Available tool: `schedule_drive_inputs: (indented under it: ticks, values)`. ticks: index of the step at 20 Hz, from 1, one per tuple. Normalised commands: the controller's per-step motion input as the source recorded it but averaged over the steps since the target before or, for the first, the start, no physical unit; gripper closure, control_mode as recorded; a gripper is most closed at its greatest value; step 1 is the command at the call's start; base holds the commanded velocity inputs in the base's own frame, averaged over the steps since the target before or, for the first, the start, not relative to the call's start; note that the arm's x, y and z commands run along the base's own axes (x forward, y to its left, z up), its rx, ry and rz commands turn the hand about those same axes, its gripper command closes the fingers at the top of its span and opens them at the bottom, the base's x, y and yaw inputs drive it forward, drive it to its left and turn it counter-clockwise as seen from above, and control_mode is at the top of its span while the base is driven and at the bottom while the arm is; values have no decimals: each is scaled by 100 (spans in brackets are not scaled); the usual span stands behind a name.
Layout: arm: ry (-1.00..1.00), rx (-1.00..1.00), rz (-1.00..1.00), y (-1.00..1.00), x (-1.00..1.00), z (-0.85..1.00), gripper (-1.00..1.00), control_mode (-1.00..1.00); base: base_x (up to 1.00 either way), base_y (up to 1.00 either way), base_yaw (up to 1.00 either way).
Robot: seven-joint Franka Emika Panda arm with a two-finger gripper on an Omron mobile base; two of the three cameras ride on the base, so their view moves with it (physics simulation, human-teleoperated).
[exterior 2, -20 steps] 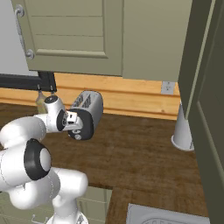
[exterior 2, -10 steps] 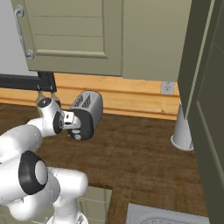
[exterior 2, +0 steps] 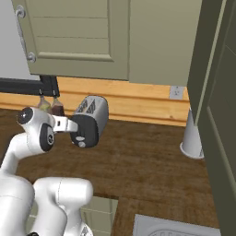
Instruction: Start the toaster. Once the lever pops up, take the bread to the plate on the dining counter.
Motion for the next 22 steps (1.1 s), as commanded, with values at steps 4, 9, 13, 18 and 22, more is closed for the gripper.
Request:
schedule_drive_inputs:
  ticks: [4,9,13,18,22]
  values:
    - [0,1,-5,0,-12,100,-100,-100,0,0,0]
    - [9,5,-3,-4,-3,100,-100,-100,0,0,0]
    - [15,6,0,-7,-1,100,-100,-100,0,0,0]
    - [9,2,0,-1,-1,83,-100,-100,0,0,0]
    - [-8,0,0,0,-18,40,-100,-100,0,0,0]
